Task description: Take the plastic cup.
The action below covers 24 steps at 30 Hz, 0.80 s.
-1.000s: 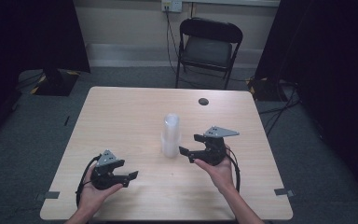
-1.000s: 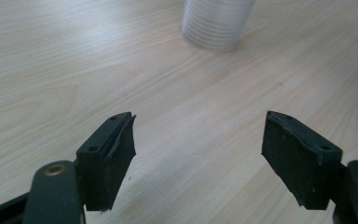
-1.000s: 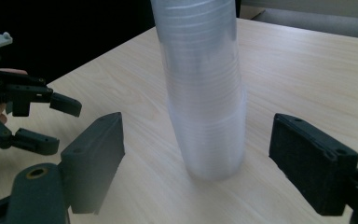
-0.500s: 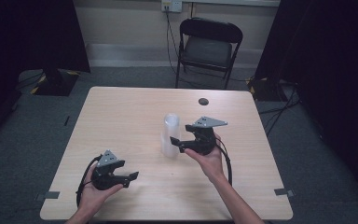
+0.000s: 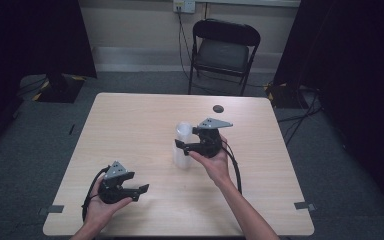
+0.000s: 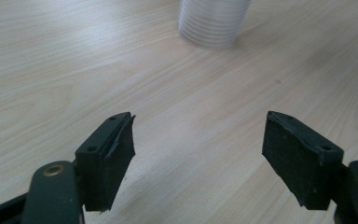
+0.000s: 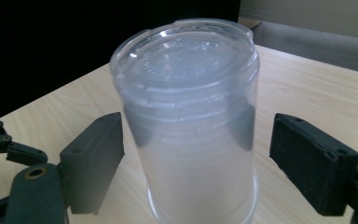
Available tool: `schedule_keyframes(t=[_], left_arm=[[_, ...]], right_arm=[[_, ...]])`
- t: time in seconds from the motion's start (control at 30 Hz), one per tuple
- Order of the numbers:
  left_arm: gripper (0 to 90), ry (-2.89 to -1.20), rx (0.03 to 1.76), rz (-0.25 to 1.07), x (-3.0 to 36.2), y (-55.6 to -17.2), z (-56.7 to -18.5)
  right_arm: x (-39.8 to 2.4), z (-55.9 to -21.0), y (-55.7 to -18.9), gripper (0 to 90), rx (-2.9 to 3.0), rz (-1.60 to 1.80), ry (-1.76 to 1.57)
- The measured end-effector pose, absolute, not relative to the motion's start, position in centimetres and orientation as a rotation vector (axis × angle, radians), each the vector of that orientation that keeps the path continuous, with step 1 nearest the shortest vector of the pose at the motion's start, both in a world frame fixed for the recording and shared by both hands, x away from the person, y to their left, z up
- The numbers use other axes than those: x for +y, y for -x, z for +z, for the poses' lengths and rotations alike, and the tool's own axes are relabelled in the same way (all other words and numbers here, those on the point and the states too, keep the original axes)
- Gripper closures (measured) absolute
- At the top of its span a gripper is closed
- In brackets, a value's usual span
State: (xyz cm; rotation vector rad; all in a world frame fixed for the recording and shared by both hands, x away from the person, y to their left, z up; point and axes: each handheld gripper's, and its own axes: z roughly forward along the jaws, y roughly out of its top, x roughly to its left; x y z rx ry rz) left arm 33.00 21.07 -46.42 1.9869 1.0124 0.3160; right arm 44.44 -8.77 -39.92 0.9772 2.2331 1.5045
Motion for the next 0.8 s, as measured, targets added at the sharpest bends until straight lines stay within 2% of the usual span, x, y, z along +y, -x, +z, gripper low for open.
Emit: schedule_keyframes(t=[0.8], left_arm=[[24.6, -1.991, 1.025, 0.312, 21.1, -33.1, -46.5]], right_arm=[[-7.4, -42.1, -45.4, 22.0, 2.263, 1.445, -0.975]])
